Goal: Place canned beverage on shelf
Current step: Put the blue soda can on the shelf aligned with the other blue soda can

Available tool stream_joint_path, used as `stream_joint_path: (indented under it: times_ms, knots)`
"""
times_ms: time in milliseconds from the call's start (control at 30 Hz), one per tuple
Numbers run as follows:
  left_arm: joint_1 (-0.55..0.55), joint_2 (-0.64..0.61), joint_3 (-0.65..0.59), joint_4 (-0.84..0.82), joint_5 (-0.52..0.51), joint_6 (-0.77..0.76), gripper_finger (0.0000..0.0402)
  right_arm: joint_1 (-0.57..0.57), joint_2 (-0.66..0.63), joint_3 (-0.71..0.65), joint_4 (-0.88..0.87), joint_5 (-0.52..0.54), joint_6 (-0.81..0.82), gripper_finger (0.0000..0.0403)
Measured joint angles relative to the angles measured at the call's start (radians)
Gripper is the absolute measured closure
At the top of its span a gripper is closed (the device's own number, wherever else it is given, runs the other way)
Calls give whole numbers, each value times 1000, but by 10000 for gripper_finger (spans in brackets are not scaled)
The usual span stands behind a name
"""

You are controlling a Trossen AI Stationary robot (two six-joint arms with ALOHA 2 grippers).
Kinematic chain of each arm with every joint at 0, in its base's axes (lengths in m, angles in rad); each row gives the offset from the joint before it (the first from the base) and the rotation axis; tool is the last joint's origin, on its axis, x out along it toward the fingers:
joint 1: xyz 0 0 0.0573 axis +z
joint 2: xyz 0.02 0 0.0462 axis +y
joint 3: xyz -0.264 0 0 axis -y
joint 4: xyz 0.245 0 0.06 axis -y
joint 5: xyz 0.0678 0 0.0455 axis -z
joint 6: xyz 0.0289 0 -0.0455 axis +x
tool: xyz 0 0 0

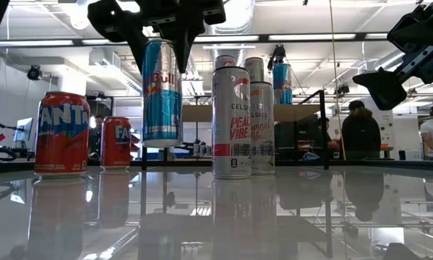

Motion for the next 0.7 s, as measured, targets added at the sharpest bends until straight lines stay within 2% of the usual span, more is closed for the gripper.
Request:
stream_joint_path:
  times_ms: [400, 700]
  knots:
    - [58, -26, 1, -29, 37, 121, 185, 0, 0, 0, 0, 0, 0, 33]
    - [113, -89, 1, -49, 11, 211, 185, 0, 0, 0, 0, 0, 0, 33]
